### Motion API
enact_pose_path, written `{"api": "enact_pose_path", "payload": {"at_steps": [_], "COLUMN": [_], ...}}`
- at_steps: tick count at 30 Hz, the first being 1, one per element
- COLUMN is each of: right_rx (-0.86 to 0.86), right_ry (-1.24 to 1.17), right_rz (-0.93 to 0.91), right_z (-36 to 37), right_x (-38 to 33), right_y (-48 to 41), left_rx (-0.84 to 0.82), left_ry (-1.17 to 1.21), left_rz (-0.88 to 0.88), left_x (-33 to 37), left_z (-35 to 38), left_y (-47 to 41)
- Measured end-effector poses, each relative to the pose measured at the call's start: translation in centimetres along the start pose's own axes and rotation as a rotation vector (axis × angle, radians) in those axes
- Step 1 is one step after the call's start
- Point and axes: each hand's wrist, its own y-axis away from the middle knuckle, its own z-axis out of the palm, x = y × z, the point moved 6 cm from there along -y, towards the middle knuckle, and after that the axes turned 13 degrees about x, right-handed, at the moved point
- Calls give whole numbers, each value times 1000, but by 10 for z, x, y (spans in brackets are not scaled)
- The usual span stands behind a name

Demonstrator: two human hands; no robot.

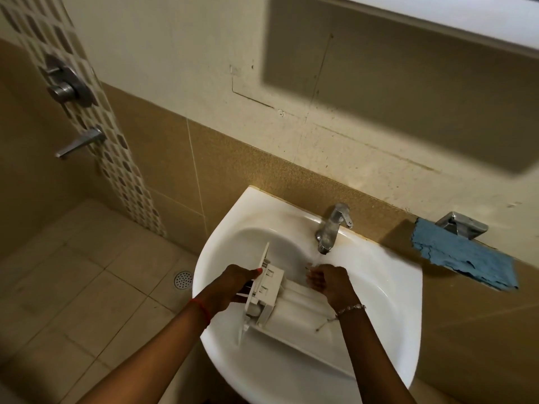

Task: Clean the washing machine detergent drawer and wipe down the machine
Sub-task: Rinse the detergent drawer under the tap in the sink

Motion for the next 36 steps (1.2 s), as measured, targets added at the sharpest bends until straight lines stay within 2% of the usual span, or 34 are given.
{"api": "enact_pose_path", "payload": {"at_steps": [3, 6, 11, 19, 24, 28, 32, 34, 36], "right_rx": [50, 56, 50, 86, 104, 177, 258, 230, 78], "right_ry": [402, 739, 830, 574, 382, 338, 420, 218, -248], "right_rz": [-250, -351, -322, -416, -379, -410, -558, -502, -160], "right_z": [-26, -44, -57, -72, -79, -85, -84, -77, -57], "right_x": [2, 11, 22, 6, 0, -6, -21, -28, -22], "right_y": [-15, -22, -18, 4, 15, 20, 25, 26, 14], "left_rx": [-24, -18, 18, -43, -85, -88, -68, -65, -76], "left_ry": [-25, -55, -99, -90, -86, -73, -45, -27, -19], "left_rz": [17, 20, -2, 50, 126, 141, 157, 153, 152], "left_x": [3, 7, 12, 27, 37, 30, 19, 15, 13], "left_z": [2, 4, 4, -11, -19, -17, -19, -22, -23], "left_y": [0, -1, -2, 3, 8, 8, 5, 4, 4]}}
